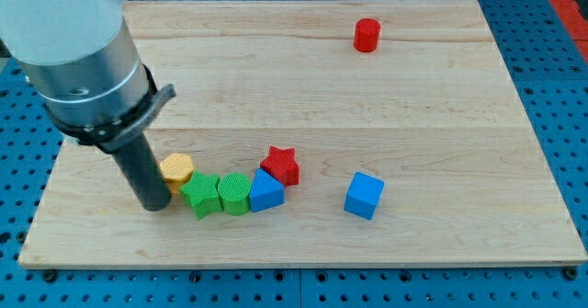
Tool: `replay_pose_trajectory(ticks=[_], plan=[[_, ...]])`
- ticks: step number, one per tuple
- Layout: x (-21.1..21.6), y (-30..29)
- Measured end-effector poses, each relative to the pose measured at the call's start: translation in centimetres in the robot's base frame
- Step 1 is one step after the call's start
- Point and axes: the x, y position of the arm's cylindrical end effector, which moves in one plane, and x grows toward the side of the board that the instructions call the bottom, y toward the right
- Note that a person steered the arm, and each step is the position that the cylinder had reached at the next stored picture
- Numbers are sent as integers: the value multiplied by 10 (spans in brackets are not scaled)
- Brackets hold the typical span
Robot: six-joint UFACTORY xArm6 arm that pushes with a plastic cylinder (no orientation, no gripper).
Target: Move the yellow heart diagonal top left the red star
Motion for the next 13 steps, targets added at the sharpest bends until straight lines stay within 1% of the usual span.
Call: replay_pose_trajectory(ticks=[1,2,3,4,5,6,7,8,9,10,11,12,13], plan=[[-3,-66],[-7,-29],[-38,-86],[-41,-49],[-31,48],[-37,30],[-59,-8],[-120,18],[-171,115],[-129,89],[-148,49],[-94,19],[-91,80]])
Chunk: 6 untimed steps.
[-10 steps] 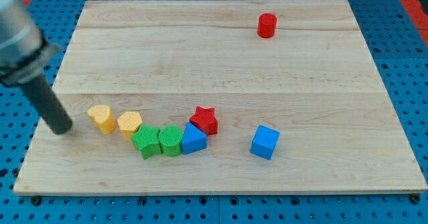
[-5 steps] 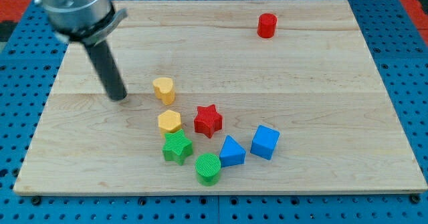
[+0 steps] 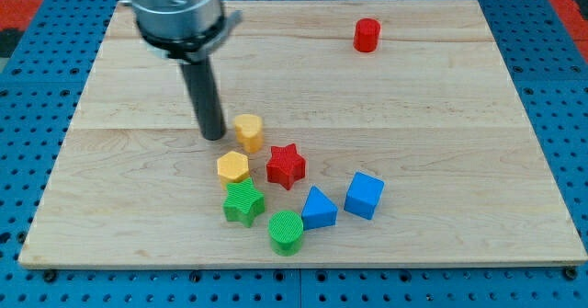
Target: Move the yellow heart diagonal top left the red star
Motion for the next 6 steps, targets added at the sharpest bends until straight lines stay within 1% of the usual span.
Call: replay_pose_trajectory(ticks=[1,2,3,5,6], plan=[[45,-54],[162,-83],[162,-83],[162,-64],[162,-32]])
